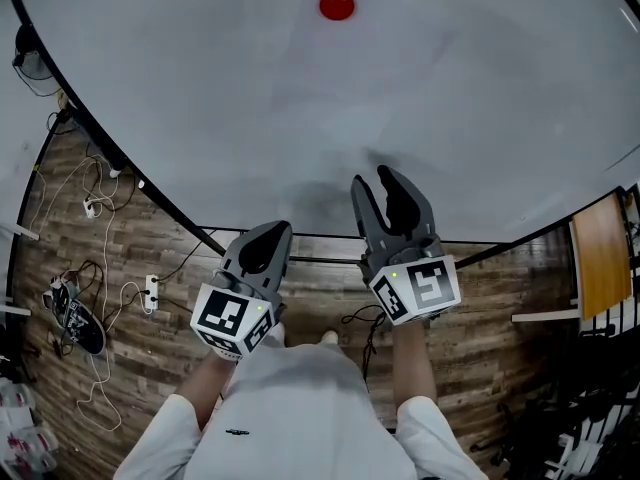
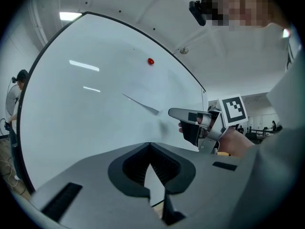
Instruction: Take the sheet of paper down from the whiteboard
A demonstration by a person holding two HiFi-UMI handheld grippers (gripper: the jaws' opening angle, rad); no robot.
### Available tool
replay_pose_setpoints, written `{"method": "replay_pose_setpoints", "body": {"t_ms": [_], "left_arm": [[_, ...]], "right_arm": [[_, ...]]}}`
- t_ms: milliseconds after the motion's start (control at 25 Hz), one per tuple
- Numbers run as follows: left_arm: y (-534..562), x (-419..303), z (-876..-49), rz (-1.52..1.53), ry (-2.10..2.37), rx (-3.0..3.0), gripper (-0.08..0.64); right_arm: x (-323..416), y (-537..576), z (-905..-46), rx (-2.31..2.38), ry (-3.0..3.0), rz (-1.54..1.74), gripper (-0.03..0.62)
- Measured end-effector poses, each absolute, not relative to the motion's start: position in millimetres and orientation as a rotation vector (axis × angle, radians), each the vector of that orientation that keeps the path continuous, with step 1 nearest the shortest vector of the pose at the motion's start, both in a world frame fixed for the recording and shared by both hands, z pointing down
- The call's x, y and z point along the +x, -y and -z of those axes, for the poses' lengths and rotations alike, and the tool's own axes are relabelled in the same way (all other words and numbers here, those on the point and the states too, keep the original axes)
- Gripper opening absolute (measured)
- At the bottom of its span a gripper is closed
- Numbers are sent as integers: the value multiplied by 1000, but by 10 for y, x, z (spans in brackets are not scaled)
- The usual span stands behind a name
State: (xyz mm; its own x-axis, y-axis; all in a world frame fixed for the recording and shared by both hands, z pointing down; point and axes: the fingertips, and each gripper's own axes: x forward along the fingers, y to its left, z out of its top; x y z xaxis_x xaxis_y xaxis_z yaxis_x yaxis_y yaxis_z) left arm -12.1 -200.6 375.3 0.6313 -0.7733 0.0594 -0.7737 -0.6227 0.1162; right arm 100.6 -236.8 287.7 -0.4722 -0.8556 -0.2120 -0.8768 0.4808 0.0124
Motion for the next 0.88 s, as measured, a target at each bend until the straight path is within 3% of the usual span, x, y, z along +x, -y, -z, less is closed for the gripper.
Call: {"method": "replay_pose_setpoints", "body": {"t_ms": [880], "left_arm": [[2131,-65,-3723,36,1290,2714,-2]], "right_arm": [[913,2809,-2701,-1346,-2566,1,149]]}}
